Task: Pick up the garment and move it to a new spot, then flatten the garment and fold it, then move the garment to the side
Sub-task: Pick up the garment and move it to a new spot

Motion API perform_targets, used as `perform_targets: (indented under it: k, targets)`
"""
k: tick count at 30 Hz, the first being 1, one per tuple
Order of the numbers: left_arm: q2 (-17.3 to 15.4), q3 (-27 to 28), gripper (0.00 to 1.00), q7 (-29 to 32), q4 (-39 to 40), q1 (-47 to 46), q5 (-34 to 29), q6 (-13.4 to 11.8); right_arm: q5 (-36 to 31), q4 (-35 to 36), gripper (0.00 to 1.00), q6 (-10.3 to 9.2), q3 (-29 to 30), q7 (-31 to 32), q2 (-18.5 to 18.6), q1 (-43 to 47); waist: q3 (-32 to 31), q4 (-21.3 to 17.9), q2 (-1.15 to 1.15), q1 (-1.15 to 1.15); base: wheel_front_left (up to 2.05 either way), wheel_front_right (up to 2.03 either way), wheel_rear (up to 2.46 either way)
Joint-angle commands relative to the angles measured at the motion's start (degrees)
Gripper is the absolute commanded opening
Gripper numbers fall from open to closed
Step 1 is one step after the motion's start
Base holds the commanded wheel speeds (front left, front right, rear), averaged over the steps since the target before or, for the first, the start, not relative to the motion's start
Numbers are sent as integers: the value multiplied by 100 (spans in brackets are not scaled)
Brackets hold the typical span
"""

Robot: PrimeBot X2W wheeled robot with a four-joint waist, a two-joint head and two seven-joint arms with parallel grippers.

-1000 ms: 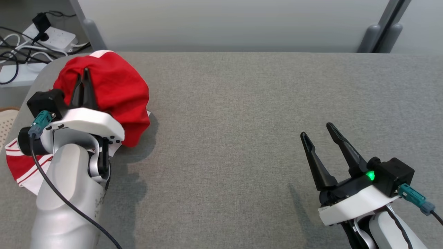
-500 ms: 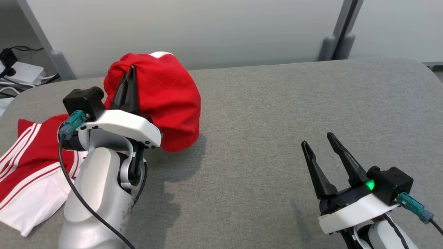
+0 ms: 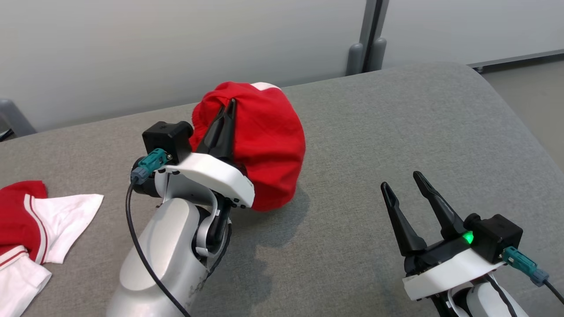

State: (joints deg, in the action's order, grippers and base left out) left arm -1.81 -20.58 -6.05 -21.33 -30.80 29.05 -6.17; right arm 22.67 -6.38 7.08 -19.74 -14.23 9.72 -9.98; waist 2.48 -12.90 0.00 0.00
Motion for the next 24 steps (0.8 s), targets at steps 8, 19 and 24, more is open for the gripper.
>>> perform_targets:
  k: [8,19,24]
  targets:
    - [-108,-408,0,-262,-127,-343,414,-101,43,151,100,41,-115,-77,-14,-136,154,-375,0,0,0,0,0]
    - [-310,-525,0,-536,-1162,-220,267,-66,-5,168,100,41,-12,-77,-66,-138,325,-179,0,0,0,0,0]
    - [-401,-471,0,-640,-1503,-147,267,-104,-18,174,100,41,-11,-77,-63,-178,393,-4,0,0,0,0,0]
